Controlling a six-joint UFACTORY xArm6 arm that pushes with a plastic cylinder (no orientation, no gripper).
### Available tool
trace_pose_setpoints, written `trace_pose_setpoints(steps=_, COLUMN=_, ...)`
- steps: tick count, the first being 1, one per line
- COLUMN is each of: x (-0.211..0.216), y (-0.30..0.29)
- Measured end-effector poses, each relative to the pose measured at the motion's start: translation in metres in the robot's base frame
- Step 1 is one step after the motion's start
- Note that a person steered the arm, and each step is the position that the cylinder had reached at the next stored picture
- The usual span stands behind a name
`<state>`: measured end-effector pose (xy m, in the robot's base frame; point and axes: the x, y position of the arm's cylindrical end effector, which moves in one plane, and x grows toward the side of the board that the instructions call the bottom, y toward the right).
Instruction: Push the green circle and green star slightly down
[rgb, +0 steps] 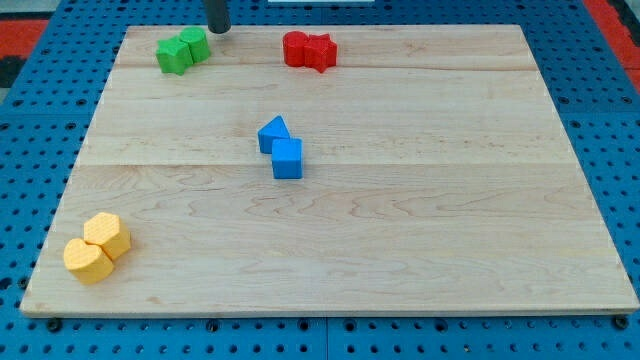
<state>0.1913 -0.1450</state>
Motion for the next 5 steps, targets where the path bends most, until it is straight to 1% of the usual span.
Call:
trace_pose_setpoints(steps=1, x=0.001, y=-0.022)
trace_pose_setpoints(steps=2, x=0.000, y=-0.022)
trace_pose_setpoints(steps=3, x=0.023, y=-0.019)
trace_pose_setpoints(steps=4, x=0.056, y=-0.024)
trace_pose_setpoints(steps=5, x=0.064, y=-0.024)
